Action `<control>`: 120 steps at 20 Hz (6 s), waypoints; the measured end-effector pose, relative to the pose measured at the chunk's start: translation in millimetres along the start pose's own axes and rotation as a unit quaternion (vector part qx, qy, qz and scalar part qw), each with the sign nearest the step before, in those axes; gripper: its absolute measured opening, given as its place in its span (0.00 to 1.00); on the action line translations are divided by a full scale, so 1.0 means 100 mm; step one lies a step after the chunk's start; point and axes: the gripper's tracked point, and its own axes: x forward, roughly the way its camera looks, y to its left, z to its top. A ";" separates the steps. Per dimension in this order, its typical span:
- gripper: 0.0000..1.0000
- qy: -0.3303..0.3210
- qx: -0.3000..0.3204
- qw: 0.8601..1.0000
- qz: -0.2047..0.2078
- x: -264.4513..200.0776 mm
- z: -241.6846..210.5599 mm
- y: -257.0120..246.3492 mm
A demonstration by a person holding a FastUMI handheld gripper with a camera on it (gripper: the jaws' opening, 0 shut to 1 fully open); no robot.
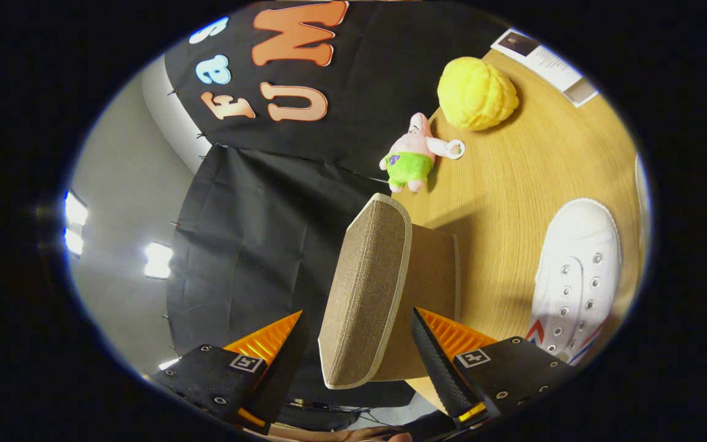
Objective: Open the storage box then place both shoes into the box .Put the left shoe in first, then the right shoe, with the right side of both shoes facing outward in a uniform manner.
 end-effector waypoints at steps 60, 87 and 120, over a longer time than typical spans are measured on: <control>0.05 -0.008 -0.053 0.996 -0.071 2.42 -0.27 2.23; 0.98 -0.184 -0.231 0.900 -0.320 -0.29 0.96 0.44; 0.08 -0.147 -0.140 0.840 -0.504 -1.19 -0.17 -1.59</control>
